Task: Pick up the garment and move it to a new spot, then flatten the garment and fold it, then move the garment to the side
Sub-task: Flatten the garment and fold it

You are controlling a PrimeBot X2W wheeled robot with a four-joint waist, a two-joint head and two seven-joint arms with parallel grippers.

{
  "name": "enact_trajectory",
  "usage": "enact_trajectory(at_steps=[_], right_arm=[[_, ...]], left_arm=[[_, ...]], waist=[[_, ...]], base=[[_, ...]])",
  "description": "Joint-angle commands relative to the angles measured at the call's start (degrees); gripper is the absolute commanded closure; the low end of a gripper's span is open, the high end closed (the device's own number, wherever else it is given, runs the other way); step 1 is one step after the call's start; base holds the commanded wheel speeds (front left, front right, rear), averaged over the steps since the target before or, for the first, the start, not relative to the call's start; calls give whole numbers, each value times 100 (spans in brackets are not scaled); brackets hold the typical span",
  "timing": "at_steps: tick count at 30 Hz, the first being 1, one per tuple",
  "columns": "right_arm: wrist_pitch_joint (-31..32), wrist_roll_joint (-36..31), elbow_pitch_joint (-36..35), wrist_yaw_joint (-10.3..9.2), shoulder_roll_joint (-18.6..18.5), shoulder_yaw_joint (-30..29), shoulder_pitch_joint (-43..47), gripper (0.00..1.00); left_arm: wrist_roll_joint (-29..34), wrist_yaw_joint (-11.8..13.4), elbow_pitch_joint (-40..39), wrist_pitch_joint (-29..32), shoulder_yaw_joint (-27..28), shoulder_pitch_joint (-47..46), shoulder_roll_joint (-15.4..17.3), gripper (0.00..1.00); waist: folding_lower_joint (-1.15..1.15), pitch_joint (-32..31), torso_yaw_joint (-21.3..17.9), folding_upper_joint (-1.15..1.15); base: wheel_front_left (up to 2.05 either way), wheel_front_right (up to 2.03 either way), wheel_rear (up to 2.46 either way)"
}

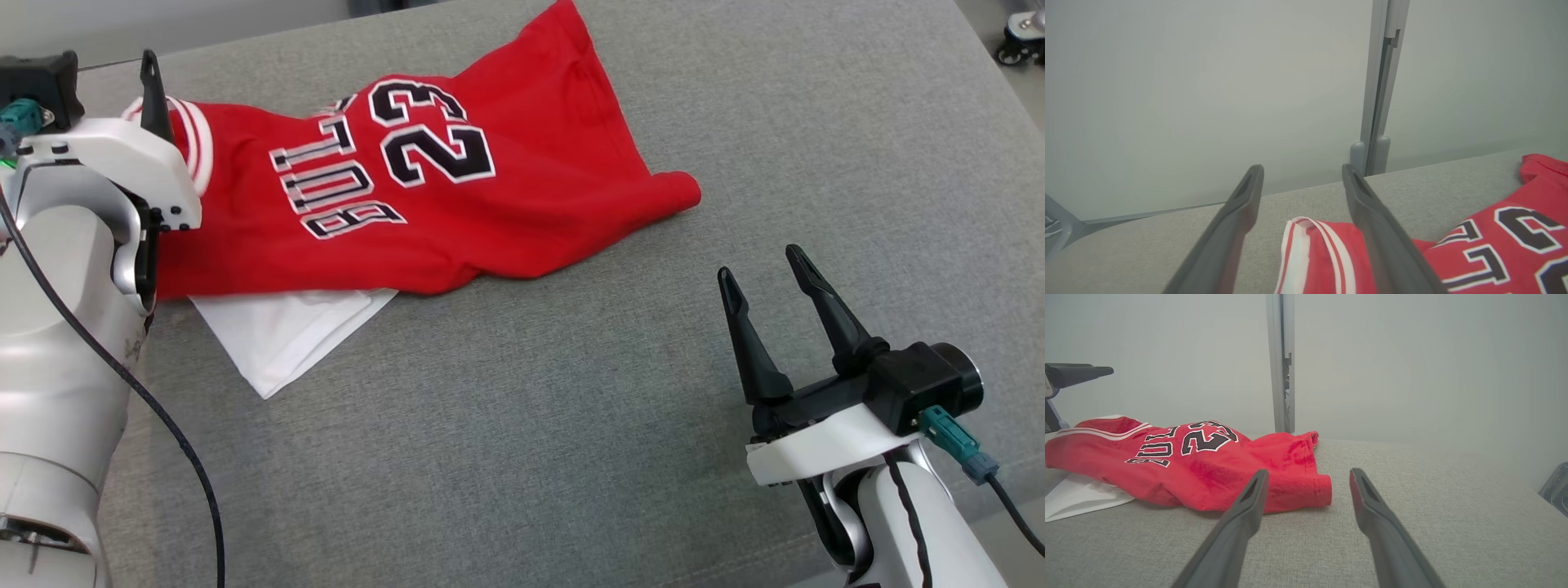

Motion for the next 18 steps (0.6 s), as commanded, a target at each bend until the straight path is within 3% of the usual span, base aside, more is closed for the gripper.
enact_trajectory(at_steps=[1,12,18], right_arm=[[-5,-42,31,-1,-11,-47,-32,0],[-5,-152,82,-1,-79,-189,148,0],[-5,-150,103,-1,-135,-247,291,0]], left_arm=[[66,72,-137,-21,60,73,66,0],[532,279,-1790,-20,873,976,193,0],[792,288,-2620,-14,1393,1849,26,0]], waist=[[0,-33,64,0],[0,-387,466,0],[0,-652,624,0]], base=[[0,0,0],[0,0,0],[0,0,0]])
